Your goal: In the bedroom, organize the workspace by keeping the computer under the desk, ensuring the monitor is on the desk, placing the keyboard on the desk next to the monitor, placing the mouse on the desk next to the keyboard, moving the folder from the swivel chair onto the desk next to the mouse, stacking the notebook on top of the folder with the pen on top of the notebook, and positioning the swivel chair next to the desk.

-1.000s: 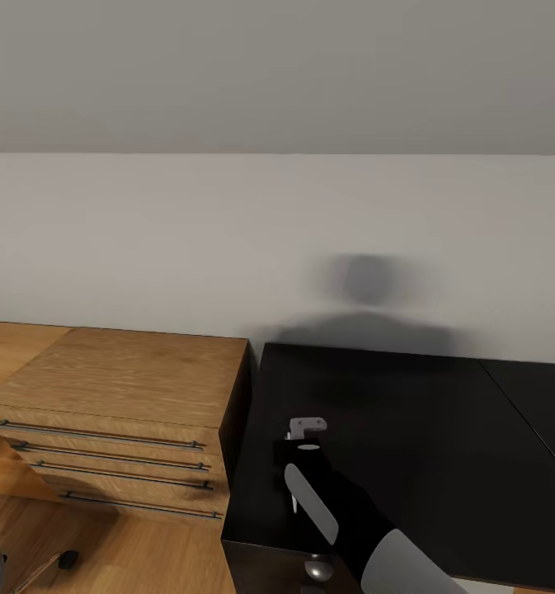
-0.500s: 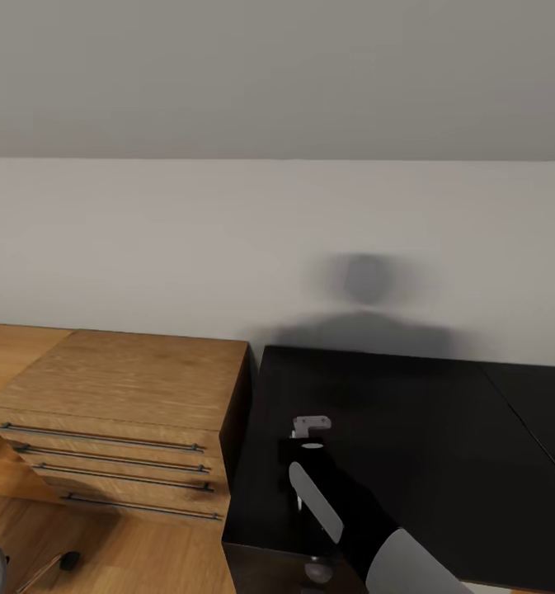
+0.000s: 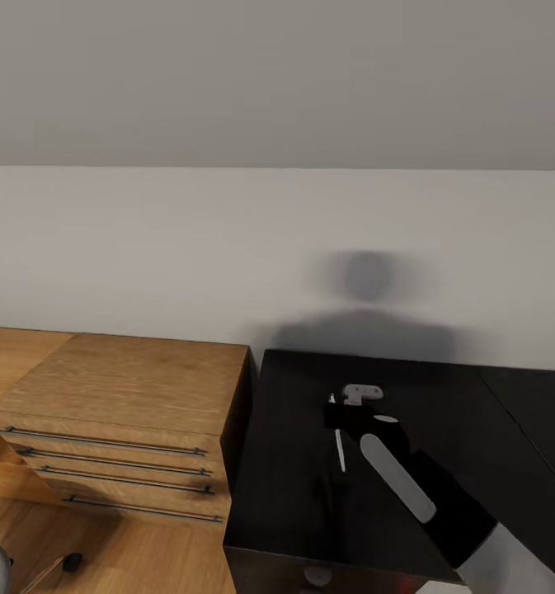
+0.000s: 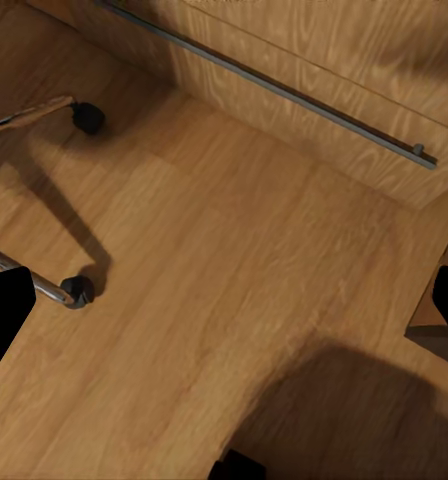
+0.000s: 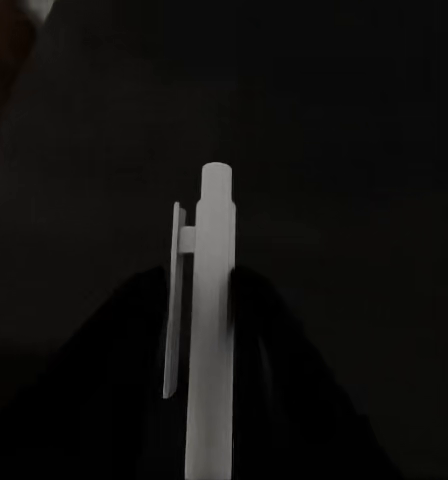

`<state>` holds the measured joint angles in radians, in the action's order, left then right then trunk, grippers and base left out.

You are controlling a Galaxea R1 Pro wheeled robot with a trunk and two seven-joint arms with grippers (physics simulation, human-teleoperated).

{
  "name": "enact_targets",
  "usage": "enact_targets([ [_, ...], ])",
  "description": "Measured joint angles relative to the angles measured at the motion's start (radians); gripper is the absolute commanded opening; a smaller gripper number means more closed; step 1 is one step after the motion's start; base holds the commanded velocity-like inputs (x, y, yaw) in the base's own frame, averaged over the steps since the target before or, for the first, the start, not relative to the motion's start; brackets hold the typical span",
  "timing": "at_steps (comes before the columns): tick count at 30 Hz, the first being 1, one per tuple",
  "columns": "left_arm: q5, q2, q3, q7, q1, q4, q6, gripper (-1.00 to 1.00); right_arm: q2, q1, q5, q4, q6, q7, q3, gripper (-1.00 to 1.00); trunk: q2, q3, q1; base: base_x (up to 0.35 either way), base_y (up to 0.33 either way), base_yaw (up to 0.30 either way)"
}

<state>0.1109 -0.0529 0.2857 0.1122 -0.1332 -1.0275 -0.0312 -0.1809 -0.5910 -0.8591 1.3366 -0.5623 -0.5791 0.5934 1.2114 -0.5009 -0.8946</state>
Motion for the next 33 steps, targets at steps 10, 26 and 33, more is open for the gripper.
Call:
enact_targets([
  [10, -0.003, -0.001, -0.005, -0.005, 0.000, 0.005, -0.002, 1.00, -0.025, 0.002, -0.061, 0.043, 0.000, -0.002, -0.117, -1.00, 0.000, 0.000, -0.001, -0.113, 0.000, -0.063],
  [26, -0.006, 0.001, -0.049, -0.002, -0.001, 0.022, -0.009, 1.00, -0.025, 0.015, -0.064, 0.041, 0.003, -0.003, -0.234, -1.00, 0.000, -0.001, -0.001, -0.332, -0.040, -0.094],
  [33, -0.006, 0.001, -0.053, -0.003, 0.000, 0.024, -0.009, 1.00, -0.028, 0.023, -0.064, 0.034, 0.002, -0.004, -0.345, -1.00, 0.000, -0.001, 0.000, -0.142, -0.172, -0.210],
])
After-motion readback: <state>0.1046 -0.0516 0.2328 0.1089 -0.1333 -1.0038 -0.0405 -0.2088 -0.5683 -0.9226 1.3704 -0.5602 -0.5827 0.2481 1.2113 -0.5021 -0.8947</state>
